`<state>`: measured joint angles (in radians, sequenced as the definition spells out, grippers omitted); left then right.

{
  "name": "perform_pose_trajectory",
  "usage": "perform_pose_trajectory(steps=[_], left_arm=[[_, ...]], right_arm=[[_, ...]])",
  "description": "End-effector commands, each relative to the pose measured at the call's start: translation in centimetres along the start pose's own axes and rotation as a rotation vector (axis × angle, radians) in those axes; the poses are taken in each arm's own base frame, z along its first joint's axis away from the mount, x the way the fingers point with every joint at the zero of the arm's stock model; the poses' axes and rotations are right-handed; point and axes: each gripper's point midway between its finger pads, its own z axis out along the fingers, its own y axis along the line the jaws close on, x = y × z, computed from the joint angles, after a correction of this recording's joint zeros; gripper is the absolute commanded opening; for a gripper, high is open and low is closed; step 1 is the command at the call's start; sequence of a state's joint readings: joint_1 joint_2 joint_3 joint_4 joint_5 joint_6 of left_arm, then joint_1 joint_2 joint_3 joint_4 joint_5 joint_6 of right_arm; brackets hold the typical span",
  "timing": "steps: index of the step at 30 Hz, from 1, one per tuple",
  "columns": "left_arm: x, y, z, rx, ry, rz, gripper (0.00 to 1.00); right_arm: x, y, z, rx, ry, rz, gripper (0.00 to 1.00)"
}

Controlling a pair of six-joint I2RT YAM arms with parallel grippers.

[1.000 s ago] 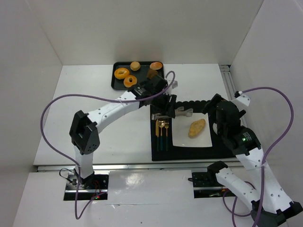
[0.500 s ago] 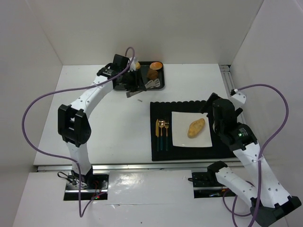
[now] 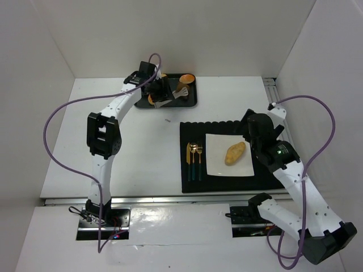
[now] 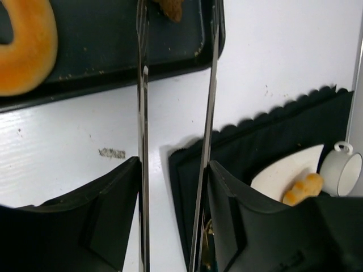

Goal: Place the bread

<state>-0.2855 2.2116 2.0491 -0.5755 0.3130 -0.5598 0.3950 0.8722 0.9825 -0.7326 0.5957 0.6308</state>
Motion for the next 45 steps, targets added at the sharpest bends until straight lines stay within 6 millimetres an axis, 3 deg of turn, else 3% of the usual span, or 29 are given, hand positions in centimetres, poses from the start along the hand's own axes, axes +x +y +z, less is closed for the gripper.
perform_pose_trajectory(steps=[1,7,18,22,32,34,38,39,40,45], left_arm=[[-3.0,-1.0,0.3,0.002,-0.091,0.010,0.62],[-1.6,0.4,2.7,-0.013,-0.022,-0.001,0.62],[-1.2,0.5,4.9,-0.003,-0.003,-0.018,0.65],[-0.7,-0.5,6.1,0.020,0.010,-0.023,0.64],[-1.5,-2.6,5.5,0.086,-0.017,-0.024,0.69],[-1.5,-2.7,5.7,0.094,-0.012,-0.024,0.64],[-1.4,-2.8,5.4,0.094,-0.011,-0.033,0.44],[-1.8,-3.3,4.6,0.101,-0.022,-0.029,0.37],[-2.1,-2.7,4.3,0.088,-0.035,-0.034,0.35],[-3.2,-3.6,1.3,0.096,-0.079,-0.026,0.24]], right_arm=[[-1.7,1.3,0.0,-0.038,-0.056,0.029,1.00],[-1.5,1.3,0.2,-0.033,-0.050,0.015,1.00],[-1.4,0.9,0.1,-0.025,-0.056,0.006,1.00],[-0.9,0.6,0.3,-0.016,-0.044,-0.005,1.00],[-0.9,0.3,0.2,-0.009,-0.049,-0.005,1.00],[-0.9,0.3,0.2,-0.009,-0.049,-0.005,1.00],[-0.9,0.2,0.0,-0.009,-0.049,-0.005,1.00],[-0.9,0.2,0.0,-0.009,-0.049,-0.005,1.00],[-0.9,0.2,0.0,-0.009,-0.049,-0.005,1.00],[-1.0,0.1,-0.2,-0.013,-0.055,0.001,1.00]])
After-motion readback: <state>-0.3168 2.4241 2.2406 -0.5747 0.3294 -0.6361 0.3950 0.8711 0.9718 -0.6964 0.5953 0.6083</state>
